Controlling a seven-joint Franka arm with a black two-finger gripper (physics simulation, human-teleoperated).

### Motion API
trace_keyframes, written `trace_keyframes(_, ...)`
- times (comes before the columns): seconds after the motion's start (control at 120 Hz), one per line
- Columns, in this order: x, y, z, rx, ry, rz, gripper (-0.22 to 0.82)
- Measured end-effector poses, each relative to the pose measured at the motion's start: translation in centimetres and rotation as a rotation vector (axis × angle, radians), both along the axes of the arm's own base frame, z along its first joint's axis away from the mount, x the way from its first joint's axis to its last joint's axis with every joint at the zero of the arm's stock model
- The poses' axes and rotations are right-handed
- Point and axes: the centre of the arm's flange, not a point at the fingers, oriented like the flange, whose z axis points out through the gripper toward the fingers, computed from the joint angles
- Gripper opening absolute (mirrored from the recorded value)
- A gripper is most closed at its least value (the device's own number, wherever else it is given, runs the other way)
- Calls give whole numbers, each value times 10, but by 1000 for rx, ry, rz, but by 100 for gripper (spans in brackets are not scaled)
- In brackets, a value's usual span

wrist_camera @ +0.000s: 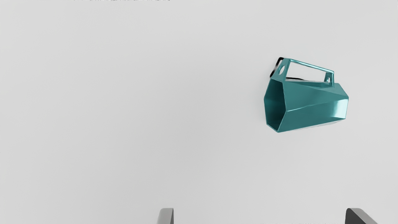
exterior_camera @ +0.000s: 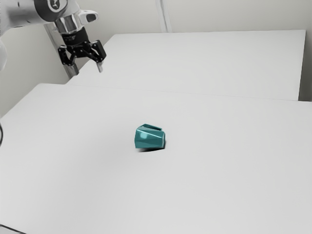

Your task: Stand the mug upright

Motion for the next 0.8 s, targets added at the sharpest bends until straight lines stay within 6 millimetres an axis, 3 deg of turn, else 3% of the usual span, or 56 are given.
trace_keyframes(0.142, -4, -13, 8, 20, -19, -41, 60)
trace_keyframes(0.267, 0, -17, -11, 17, -4, -70, 60)
trace_keyframes(0.342, -1, 6, -53, -50, 17, -50, 60)
trace_keyframes(0.433, -27, 30, -99, -200, -10, -8, 60)
trace_keyframes(0.508, -38, 43, -136, -345, -61, 39, 60)
trace_keyframes(0.65, -63, 59, -232, -635, -155, 196, 60)
trace_keyframes(0.742, -61, 65, -274, -740, -235, 271, 60)
trace_keyframes(0.8, -58, 66, -288, -774, -292, 282, 60)
